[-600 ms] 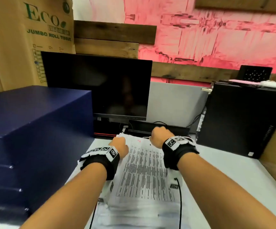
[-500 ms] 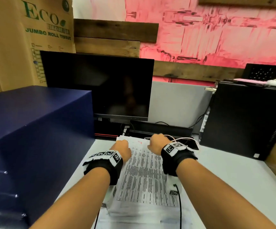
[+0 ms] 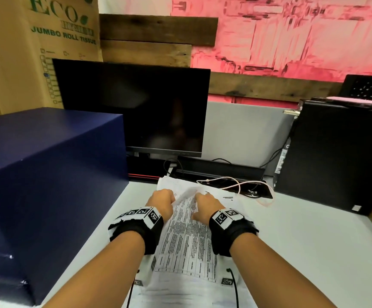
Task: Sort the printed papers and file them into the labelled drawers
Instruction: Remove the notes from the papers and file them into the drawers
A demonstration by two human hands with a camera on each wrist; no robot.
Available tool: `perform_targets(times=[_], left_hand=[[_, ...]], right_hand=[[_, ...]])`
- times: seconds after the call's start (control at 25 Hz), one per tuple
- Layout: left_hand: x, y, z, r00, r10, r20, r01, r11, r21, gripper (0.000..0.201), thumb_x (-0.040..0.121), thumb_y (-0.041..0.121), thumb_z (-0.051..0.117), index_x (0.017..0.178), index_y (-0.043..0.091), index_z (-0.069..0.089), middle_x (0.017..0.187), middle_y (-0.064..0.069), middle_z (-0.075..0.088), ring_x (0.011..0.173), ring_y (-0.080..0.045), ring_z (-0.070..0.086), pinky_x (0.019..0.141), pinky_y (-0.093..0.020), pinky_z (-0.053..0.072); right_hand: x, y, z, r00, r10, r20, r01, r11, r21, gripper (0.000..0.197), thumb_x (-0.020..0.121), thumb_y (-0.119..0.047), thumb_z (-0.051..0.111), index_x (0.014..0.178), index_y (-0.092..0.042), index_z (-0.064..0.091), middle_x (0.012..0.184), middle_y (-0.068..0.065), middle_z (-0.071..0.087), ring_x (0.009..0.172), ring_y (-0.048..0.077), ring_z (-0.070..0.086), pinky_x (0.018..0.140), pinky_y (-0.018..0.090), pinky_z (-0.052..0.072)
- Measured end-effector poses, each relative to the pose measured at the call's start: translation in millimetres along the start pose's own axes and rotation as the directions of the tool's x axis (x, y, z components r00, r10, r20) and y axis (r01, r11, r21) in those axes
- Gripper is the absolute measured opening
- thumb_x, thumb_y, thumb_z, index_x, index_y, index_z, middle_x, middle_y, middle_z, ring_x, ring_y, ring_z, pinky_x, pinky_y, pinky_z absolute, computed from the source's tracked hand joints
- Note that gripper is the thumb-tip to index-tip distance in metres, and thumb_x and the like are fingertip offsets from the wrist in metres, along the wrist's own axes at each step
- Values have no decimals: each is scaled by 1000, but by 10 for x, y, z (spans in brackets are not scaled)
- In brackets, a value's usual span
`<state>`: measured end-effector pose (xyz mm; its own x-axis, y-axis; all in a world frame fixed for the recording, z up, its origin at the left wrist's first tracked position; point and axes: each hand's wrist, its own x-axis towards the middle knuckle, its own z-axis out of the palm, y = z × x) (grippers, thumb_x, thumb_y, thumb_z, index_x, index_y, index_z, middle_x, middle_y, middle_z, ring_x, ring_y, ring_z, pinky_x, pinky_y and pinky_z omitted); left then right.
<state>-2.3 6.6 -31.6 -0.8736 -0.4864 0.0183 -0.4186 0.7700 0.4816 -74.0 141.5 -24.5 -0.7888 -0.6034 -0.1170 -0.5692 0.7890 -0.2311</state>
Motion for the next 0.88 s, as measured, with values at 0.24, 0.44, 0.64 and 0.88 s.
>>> perform_targets(times=[0.24, 0.44, 0.64, 0.88], left_hand=[[-57, 1, 22, 1000, -13, -29, 13, 1000, 13, 33, 83, -2, 43, 63, 25, 46, 93, -5, 63, 80, -21, 55, 65, -26, 41], [-57, 35, 31, 996, 1, -88, -9, 995, -100, 17, 83, 28, 70, 75, 26, 55, 89, 4, 63, 80, -13, 59, 67, -25, 46], [-68, 121, 19, 983, 102, -155, -117, 989, -92, 27, 92, 42, 58, 77, 21, 64, 74, 6, 62, 72, -15, 60, 64, -29, 47], [-19, 89, 25, 989, -16, -145, -1, 993, -115, 48, 89, 36, 64, 54, 17, 39, 56, 2, 46, 54, -17, 42, 56, -26, 39]], right_hand=[[-19, -12, 21, 958, -1, -286, 29, 995, 91, 64, 83, -22, 73, 133, -21, 34, 132, 9, 37, 118, 29, 47, 83, 39, 51], [-19, 23, -46, 896, -125, -427, 122, 992, -35, 15, 89, -17, 61, 104, -14, 59, 116, 3, 49, 112, 23, 43, 87, 29, 41], [-11, 24, -69, 888, -139, -438, 126, 990, -58, 22, 97, -27, 52, 112, -21, 67, 111, -1, 61, 115, 21, 44, 95, 30, 37], [-39, 23, -47, 853, -66, -517, 121, 990, 74, 31, 95, -21, 55, 125, -21, 47, 124, 1, 51, 115, 20, 45, 96, 29, 40]])
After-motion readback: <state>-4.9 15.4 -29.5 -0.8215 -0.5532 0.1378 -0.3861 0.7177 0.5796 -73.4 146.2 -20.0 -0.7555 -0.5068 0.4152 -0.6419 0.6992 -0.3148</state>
